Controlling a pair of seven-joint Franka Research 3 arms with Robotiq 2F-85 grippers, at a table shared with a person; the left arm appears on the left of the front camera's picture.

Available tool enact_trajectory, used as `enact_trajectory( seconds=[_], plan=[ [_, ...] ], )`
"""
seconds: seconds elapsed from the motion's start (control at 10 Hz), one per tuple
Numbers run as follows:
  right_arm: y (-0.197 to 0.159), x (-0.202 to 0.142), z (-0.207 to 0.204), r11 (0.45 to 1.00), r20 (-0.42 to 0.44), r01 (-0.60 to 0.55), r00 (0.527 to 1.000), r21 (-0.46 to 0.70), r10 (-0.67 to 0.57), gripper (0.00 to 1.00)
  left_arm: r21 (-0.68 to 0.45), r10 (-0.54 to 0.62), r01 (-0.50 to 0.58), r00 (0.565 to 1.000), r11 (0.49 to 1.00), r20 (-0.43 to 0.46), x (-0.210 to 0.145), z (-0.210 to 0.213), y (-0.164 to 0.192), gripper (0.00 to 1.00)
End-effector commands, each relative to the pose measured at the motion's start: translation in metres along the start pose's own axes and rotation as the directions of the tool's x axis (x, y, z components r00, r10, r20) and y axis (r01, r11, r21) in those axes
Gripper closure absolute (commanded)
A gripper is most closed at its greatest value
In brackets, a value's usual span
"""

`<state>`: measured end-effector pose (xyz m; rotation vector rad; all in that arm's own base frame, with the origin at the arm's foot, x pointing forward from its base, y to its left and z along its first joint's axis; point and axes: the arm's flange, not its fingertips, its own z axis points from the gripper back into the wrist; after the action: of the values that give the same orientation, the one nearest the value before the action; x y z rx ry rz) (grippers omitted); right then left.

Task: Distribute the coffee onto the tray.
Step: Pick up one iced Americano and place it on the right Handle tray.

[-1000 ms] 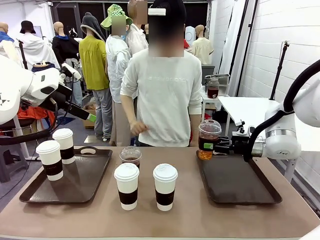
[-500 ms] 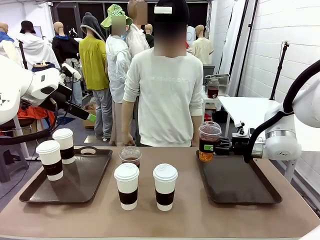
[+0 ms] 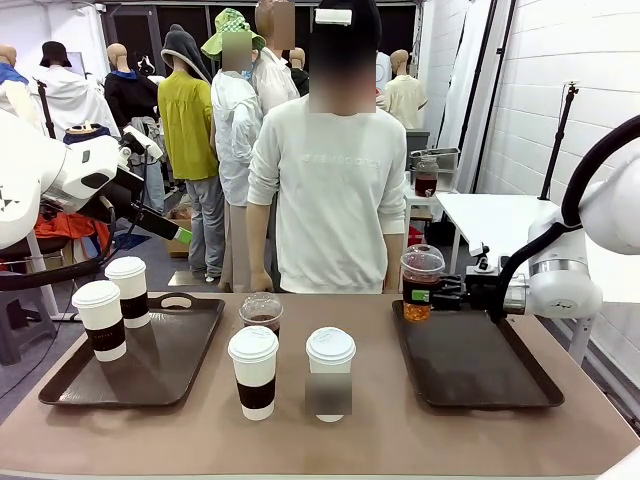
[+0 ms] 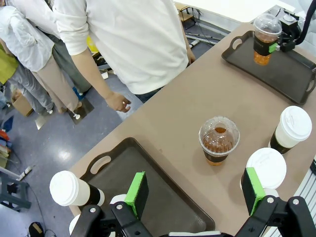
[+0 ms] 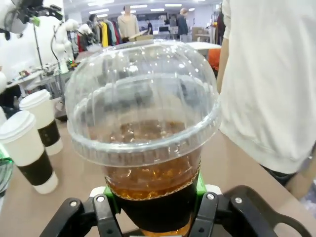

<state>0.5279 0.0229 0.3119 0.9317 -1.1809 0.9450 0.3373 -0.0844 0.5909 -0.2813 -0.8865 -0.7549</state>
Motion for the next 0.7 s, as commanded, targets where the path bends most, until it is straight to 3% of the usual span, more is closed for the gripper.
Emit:
enact_trajectory(
  seconds=[0.0,0.6],
  plan=[
    [-0.027,-0.001,0.0,0.999,0.0,-0.036,0.999,0.001,0.036,0.37,-0.004,-0.001,0.001,1.0,1.0,0.003,0.0,0.0,0.001,0.0],
    [-0.078,-0.03,-0.006,0.998,-0.012,-0.04,0.999,0.045,0.04,0.37,-0.004,-0.001,0.001,1.0,1.0,0.003,0.0,0.0,0.001,0.0]
  ],
)
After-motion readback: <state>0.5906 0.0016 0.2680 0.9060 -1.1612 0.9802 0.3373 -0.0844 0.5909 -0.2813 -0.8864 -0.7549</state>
